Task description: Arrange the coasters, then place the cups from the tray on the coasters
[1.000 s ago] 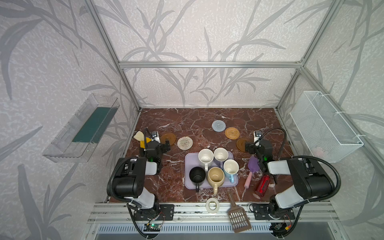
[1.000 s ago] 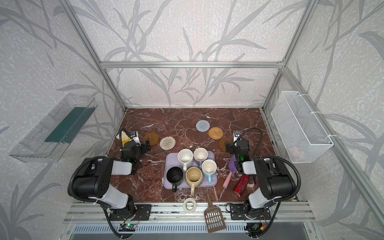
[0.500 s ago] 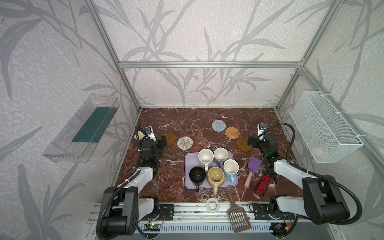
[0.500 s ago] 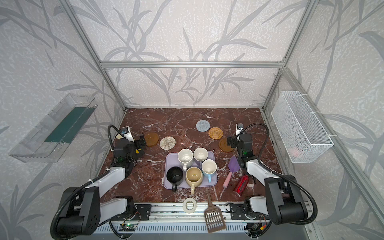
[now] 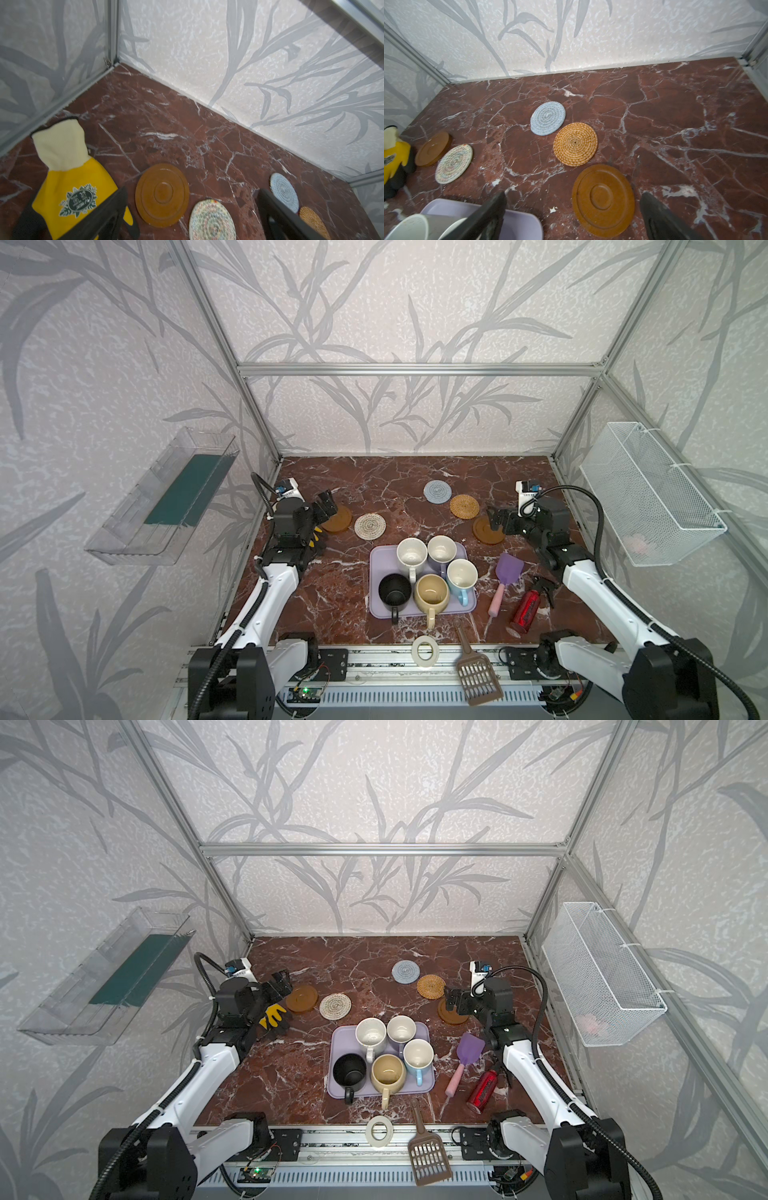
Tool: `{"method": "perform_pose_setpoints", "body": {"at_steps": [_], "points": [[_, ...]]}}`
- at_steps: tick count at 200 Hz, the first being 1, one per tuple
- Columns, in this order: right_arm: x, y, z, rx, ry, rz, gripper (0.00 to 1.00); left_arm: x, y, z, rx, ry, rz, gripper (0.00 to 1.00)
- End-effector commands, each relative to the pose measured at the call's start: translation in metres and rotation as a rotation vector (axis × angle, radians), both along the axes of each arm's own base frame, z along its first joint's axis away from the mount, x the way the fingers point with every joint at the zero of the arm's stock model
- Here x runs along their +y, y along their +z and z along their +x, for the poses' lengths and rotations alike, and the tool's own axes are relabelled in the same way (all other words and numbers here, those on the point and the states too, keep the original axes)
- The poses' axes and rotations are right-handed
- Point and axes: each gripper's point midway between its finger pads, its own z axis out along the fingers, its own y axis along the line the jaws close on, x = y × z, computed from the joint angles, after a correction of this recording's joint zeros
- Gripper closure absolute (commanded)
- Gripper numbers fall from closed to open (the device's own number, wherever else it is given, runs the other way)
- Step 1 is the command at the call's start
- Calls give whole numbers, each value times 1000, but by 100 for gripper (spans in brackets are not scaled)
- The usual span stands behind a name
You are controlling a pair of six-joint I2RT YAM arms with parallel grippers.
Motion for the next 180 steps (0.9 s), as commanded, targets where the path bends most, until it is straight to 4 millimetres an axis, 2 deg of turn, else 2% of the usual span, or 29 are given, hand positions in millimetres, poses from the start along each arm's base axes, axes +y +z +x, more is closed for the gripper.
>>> {"method": "perform_pose_setpoints", "body": {"at_steps": [1,36,54,71,95,109,120,137,180], "points": [[25,20,-14,20,81,42,1,-23,-23,-7,178,-34,-156,1],[62,37,-27,15,163,-19,0,-34,-52,-11,384,-41,-28,4],[84,43,-33,6,212,-117,0,-44,-64,-7,458,-74,5,4],[105,50,-39,-10,259,-143,0,-44,-74,-2,519,-67,26,5],[128,58,-47,-23,318,-106,0,-43,-84,10,613,-73,68,11],[138,64,-50,-34,344,-58,2,-42,-91,19,665,-78,91,19],[145,66,-52,-36,363,-23,4,-42,-99,24,708,-71,84,25],[150,67,-52,-33,372,2,5,-44,-114,31,784,-89,88,25],[145,60,-51,-35,349,-17,5,-41,-142,48,846,-82,127,27]]}}
